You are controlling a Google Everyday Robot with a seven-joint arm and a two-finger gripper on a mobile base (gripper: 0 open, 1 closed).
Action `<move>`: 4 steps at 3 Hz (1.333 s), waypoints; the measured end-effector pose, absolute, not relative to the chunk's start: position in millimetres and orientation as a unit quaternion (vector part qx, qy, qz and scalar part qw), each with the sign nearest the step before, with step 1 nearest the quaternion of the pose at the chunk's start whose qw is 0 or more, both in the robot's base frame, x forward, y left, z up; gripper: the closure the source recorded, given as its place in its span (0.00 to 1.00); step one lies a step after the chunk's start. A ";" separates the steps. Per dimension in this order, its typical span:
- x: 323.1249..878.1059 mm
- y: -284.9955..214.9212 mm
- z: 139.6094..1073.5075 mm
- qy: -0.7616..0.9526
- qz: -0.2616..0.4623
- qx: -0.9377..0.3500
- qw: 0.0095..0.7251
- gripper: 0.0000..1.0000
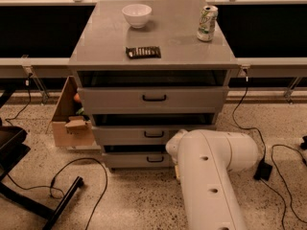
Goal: Open bottom drawer
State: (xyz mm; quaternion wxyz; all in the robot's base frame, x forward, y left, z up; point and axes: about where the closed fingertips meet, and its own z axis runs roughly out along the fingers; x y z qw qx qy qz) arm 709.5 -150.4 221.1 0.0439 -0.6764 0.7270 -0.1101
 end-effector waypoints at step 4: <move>730.3 -147.3 174.3 0.742 -0.065 -0.666 0.027 0.17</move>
Offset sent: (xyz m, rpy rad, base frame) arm 0.0378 0.0024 -0.0224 -0.0096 0.0536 -0.0239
